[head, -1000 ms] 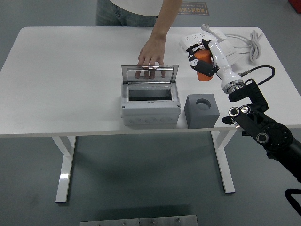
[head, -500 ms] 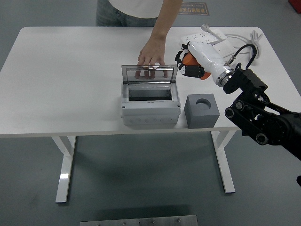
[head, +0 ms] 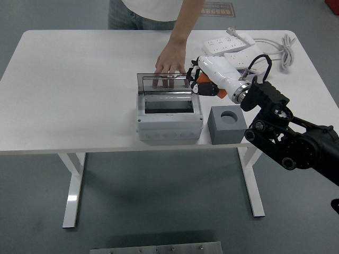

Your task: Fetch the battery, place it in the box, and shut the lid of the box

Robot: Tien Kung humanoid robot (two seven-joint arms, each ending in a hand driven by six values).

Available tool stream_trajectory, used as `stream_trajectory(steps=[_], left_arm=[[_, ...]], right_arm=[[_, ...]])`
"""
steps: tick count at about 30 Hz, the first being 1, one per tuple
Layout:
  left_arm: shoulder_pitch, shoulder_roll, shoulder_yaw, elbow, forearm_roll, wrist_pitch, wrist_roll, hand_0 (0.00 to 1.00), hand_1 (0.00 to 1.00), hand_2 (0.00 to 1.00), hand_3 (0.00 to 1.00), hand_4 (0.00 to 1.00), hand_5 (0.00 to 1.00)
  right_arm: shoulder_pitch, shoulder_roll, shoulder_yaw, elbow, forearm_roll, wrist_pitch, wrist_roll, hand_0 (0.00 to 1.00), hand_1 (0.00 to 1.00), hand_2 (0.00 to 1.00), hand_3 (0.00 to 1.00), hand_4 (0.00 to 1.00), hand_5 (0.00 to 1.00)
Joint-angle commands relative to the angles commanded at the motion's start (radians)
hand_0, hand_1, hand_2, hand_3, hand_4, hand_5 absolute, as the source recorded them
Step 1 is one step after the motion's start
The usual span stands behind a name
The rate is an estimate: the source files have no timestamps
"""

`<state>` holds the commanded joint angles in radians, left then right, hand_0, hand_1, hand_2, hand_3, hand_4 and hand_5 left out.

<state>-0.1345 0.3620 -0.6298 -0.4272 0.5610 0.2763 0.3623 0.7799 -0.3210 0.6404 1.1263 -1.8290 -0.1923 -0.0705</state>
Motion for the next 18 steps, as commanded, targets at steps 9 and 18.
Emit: stream_trajectory(steps=[9, 18], left_arm=[[-0.005, 0.001, -0.005, 0.0, 0.011, -0.001, 0.004, 0.661, 0.74, 0.719, 0.624, 0.699, 0.3], [-0.011, 0.003, -0.013, 0.0, 0.025, -0.003, 0.01, 0.661, 0.74, 0.719, 0.624, 0.697, 0.298]], right_arm=[[0.006, 0.04, -0.038, -0.014, 0.006, -0.01, 0.001, 0.184, 0.242, 0.258, 0.324, 0.268, 0.152], [0.027, 0.082, -0.103, -0.011, 0.009, -0.023, 0.01, 0.183, 0.242, 0.259, 0.322, 0.268, 0.144]])
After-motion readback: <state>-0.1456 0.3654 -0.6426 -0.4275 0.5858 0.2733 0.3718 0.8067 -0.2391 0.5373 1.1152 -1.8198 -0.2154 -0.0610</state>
